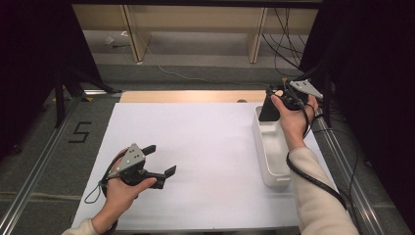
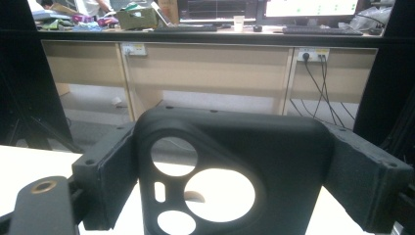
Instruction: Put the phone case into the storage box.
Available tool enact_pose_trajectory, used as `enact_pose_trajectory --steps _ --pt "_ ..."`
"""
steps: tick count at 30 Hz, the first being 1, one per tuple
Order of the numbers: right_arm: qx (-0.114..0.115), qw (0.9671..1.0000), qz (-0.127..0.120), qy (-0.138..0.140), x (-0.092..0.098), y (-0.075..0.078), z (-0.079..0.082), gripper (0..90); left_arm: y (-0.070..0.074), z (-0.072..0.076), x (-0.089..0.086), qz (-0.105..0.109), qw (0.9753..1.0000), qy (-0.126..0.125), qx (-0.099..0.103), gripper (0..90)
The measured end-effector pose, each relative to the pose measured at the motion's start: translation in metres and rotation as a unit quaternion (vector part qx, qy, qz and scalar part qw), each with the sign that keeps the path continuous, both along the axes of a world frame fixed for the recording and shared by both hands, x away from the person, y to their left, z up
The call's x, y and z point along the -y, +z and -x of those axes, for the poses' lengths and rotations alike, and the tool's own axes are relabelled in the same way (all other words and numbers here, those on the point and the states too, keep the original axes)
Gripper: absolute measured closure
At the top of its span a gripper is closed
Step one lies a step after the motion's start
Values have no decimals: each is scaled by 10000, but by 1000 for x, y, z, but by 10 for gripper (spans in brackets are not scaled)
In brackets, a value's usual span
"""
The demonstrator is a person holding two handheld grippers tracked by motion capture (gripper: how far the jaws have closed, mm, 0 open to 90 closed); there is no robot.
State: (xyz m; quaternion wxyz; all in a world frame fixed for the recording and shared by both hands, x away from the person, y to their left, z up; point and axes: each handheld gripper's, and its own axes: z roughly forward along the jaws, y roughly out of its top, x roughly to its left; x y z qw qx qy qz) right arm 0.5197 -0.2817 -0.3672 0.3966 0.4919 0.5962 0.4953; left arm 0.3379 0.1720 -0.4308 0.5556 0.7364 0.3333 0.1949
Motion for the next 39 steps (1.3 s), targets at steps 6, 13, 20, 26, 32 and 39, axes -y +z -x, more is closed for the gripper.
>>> enact_pose_trajectory --steps 6,13,20,26,32,39 --pt "-58 10000 7 -18 -1 -3 -3 146 0 0 0 -3 10000 -10 0 0" --pt "-102 9999 20 -24 -1 -7 -6 146 0 0 0 3 10000 -9 -1 0" --pt "-178 9998 23 -26 -3 -12 -11 146 0 0 0 1 10000 -14 -1 0" --pt "-217 9998 25 -42 -3 -15 -13 146 0 0 0 -15 10000 -21 1 0" --pt "-270 9996 18 -62 -1 -18 -16 146 0 0 0 -7 10000 -22 4 0" --pt "-276 9996 34 -56 -2 -19 -19 146 0 0 0 -11 10000 -27 1 0"
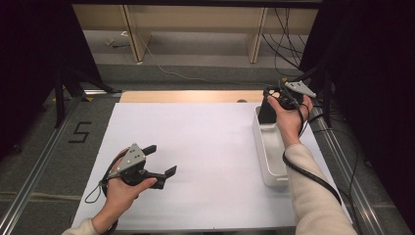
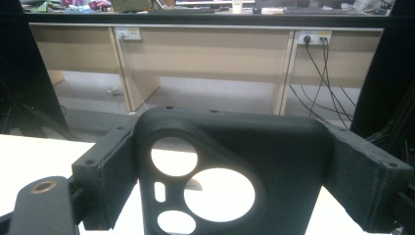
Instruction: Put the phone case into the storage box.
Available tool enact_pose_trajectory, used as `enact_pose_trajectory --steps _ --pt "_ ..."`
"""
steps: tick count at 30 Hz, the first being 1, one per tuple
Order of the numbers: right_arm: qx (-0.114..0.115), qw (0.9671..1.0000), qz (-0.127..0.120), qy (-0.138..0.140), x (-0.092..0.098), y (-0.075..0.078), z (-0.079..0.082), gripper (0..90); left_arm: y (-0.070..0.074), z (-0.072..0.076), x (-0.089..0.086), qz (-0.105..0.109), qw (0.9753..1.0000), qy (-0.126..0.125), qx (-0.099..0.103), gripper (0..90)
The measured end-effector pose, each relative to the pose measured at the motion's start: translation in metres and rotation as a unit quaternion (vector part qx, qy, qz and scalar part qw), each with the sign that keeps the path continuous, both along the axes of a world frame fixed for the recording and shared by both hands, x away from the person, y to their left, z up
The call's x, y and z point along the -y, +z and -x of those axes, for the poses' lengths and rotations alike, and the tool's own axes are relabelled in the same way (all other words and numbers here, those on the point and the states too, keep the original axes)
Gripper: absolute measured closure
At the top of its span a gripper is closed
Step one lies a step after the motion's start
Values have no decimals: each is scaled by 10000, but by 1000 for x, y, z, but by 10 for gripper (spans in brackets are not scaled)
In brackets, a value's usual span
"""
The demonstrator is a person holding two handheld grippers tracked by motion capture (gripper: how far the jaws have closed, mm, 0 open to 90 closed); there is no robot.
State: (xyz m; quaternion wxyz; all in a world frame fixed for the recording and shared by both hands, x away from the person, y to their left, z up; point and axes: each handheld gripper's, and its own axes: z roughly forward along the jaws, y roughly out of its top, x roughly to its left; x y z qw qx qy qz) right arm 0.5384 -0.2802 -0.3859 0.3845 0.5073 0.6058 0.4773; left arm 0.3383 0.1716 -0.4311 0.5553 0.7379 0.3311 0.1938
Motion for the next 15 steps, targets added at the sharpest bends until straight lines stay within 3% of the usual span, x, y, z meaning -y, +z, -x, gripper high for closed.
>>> enact_pose_trajectory --steps 15 --pt "-54 10000 40 7 -1 -3 -5 146 0 0 0 -7 10000 -3 2 0"
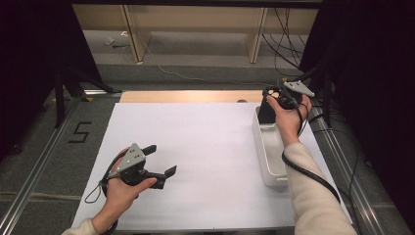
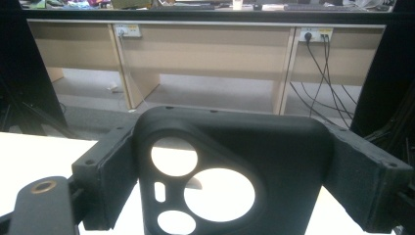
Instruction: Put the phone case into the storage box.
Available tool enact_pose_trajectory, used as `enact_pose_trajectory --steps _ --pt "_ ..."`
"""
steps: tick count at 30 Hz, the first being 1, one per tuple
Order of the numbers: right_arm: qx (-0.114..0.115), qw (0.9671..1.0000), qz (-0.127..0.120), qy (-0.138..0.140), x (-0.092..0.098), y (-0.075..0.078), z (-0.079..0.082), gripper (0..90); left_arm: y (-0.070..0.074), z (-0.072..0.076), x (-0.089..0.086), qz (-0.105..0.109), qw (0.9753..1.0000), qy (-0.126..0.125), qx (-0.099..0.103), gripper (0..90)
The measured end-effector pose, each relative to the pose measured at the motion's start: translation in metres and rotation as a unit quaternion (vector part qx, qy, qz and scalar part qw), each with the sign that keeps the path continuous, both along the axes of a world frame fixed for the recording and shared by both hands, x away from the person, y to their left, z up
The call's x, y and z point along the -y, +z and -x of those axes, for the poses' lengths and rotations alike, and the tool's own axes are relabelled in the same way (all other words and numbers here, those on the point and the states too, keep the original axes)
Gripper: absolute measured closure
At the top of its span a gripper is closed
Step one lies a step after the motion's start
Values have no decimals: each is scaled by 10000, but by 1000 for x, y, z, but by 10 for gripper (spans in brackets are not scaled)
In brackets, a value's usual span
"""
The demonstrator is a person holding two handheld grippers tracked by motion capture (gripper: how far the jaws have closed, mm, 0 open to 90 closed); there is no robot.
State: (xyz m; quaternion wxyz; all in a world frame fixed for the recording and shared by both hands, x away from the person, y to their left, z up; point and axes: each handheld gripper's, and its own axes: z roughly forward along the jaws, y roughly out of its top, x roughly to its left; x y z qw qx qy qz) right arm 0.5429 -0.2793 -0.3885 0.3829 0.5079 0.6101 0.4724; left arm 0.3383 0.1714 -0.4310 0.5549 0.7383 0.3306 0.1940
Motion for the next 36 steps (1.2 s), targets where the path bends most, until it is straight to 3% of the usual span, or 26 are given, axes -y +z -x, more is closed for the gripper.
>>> enact_pose_trajectory --steps 36 --pt "-186 9998 27 41 -5 -8 -12 144 0 0 0 15 10000 -9 -2 0"
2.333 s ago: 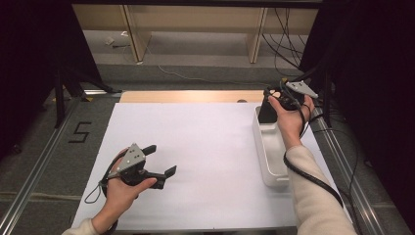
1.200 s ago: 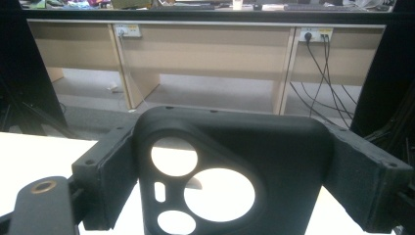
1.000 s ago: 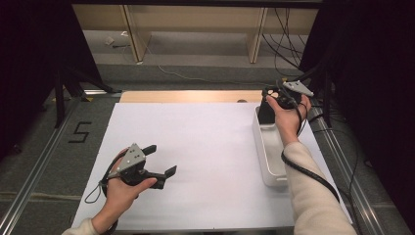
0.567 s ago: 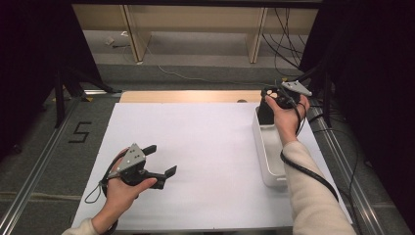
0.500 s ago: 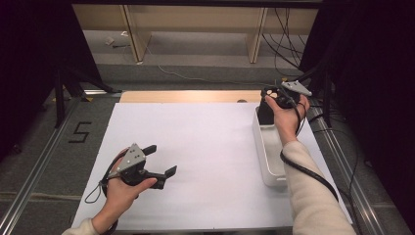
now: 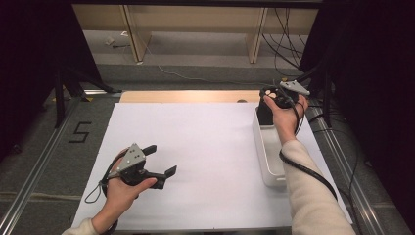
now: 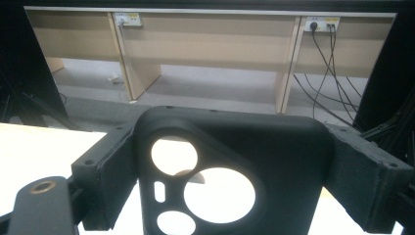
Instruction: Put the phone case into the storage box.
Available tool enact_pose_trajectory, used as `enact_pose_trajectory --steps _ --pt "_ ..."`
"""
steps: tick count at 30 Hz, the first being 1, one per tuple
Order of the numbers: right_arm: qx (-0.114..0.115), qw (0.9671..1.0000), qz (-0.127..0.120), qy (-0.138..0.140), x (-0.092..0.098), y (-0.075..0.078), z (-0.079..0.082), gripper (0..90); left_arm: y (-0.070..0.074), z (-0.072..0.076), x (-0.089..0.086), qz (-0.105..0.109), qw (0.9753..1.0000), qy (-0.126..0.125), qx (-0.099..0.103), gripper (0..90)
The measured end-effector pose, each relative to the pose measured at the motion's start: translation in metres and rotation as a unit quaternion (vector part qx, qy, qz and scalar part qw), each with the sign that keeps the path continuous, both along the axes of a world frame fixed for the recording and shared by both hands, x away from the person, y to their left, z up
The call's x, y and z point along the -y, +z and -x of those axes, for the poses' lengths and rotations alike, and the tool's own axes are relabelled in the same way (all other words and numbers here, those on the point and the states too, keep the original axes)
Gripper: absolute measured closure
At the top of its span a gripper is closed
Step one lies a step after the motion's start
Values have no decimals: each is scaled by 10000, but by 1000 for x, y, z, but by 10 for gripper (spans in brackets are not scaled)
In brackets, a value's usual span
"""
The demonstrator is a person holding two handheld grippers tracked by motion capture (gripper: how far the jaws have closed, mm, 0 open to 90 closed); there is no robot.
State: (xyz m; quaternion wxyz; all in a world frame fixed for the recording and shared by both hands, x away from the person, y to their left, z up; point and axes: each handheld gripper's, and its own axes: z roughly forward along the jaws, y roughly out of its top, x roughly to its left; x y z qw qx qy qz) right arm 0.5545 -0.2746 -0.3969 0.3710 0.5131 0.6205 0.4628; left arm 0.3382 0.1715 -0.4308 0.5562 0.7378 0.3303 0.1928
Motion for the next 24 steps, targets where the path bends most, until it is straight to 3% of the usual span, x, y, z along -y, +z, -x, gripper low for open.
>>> enact_pose_trajectory --steps 24 --pt "-181 9997 137 27 -3 -10 -7 143 0 0 0 2 10000 -4 0 0"
